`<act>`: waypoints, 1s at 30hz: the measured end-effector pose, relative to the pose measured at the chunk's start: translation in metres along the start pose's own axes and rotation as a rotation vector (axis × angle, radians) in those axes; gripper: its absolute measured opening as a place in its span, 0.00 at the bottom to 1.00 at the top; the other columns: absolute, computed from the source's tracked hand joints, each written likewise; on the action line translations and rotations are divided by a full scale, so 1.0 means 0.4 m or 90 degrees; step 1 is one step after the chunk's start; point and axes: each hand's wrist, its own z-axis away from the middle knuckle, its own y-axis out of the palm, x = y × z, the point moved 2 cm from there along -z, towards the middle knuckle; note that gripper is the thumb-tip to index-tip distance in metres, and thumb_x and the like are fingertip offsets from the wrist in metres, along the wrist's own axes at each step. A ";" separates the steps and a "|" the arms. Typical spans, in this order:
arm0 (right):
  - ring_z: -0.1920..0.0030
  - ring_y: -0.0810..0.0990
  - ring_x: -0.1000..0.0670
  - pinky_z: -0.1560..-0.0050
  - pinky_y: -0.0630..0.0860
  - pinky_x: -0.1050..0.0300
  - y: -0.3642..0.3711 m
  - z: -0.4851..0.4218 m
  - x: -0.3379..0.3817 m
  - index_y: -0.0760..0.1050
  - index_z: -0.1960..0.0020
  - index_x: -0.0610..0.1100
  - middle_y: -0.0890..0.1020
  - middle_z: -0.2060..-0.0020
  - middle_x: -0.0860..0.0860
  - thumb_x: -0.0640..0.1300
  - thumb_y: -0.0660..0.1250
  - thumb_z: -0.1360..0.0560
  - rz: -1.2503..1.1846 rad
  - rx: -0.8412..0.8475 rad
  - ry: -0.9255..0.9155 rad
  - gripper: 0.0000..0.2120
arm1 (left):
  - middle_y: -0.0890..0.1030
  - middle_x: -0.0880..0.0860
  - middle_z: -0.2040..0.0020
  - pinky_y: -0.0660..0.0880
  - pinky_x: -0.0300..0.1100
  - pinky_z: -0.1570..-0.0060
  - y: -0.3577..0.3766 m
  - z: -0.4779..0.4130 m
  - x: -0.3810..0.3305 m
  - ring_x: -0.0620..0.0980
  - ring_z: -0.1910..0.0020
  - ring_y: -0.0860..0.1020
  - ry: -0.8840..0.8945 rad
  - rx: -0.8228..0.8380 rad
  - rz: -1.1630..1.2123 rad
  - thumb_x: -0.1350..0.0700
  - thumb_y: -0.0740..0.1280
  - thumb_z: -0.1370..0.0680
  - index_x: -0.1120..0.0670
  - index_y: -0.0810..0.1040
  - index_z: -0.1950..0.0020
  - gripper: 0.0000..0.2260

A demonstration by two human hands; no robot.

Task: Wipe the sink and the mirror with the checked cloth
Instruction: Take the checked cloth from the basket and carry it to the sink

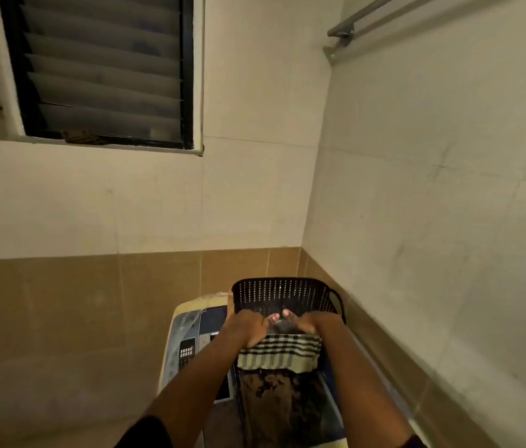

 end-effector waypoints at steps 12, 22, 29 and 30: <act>0.61 0.78 0.52 0.61 0.75 0.70 0.042 -0.070 -0.034 0.76 0.42 0.34 0.79 0.55 0.45 0.36 0.62 0.23 -0.232 -0.089 -0.062 0.11 | 0.63 0.59 0.25 0.29 0.70 0.34 0.072 -0.042 -0.005 0.60 0.24 0.55 -0.117 0.150 0.018 0.47 0.48 0.18 0.51 0.59 0.25 0.22; 0.59 0.75 0.54 0.62 0.70 0.70 -0.021 -0.008 0.002 0.79 0.48 0.35 0.80 0.56 0.46 0.29 0.61 0.24 -0.357 -0.241 -0.184 0.10 | 0.67 0.57 0.28 0.33 0.68 0.32 0.032 -0.040 -0.016 0.58 0.27 0.62 -0.123 0.058 0.087 0.45 0.56 0.21 0.57 0.64 0.29 0.24; 0.49 0.79 0.49 0.42 0.76 0.54 -0.047 0.081 0.022 0.75 0.38 0.36 0.81 0.49 0.41 0.33 0.69 0.26 -0.464 -0.067 -0.326 0.17 | 0.62 0.58 0.26 0.63 0.57 0.31 -0.001 0.006 -0.010 0.62 0.28 0.60 0.019 0.003 0.306 0.57 0.68 0.26 0.53 0.56 0.25 0.33; 0.49 0.79 0.48 0.42 0.76 0.54 -0.051 0.096 0.031 0.75 0.38 0.37 0.81 0.50 0.41 0.32 0.69 0.27 -0.467 -0.048 -0.341 0.17 | 0.61 0.57 0.26 0.62 0.55 0.30 -0.009 0.018 -0.013 0.61 0.27 0.58 0.035 0.002 0.302 0.57 0.69 0.26 0.53 0.56 0.25 0.34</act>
